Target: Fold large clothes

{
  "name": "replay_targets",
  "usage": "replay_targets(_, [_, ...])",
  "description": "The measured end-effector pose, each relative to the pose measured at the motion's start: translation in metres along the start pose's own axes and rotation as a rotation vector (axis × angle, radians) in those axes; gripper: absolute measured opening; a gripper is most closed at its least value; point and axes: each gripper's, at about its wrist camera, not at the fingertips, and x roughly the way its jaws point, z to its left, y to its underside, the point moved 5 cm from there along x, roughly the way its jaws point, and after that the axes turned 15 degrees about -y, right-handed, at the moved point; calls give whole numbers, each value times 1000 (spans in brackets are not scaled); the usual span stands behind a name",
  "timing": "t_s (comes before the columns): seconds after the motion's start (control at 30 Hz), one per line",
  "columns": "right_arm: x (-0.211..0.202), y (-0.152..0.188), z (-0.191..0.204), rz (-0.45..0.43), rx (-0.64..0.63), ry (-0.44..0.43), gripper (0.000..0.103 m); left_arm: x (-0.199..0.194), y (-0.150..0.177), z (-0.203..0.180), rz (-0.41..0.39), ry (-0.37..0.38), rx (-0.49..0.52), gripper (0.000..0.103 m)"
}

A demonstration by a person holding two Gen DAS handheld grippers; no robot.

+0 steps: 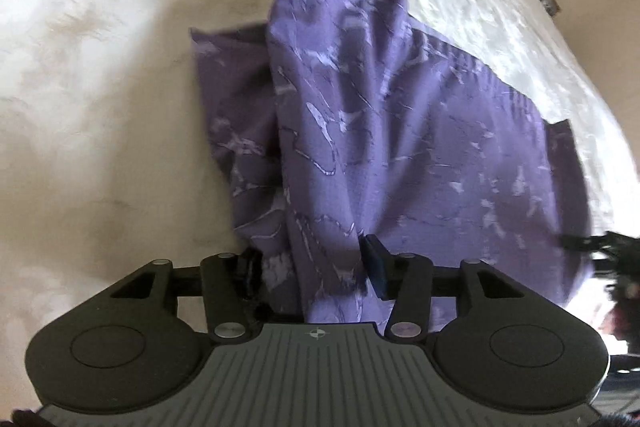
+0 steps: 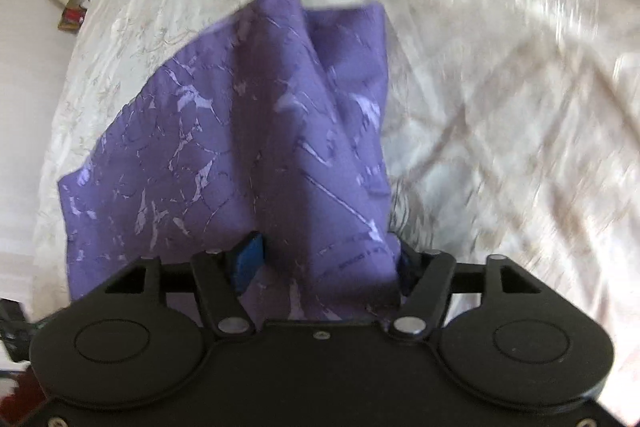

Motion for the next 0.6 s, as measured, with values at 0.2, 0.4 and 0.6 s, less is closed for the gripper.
replay_targets(0.2, [-20,-18,20,-125,-146,138,69,-20,6,6,-60,-70,17,51])
replay_targets(0.4, [-24,-21,62,-257,-368,224,75,-69,2,-7,-264,-222,108,57])
replay_targets(0.6, [31,-13,120,-186,-591,126,85,-62,-27,-63,-307,-139,234,78])
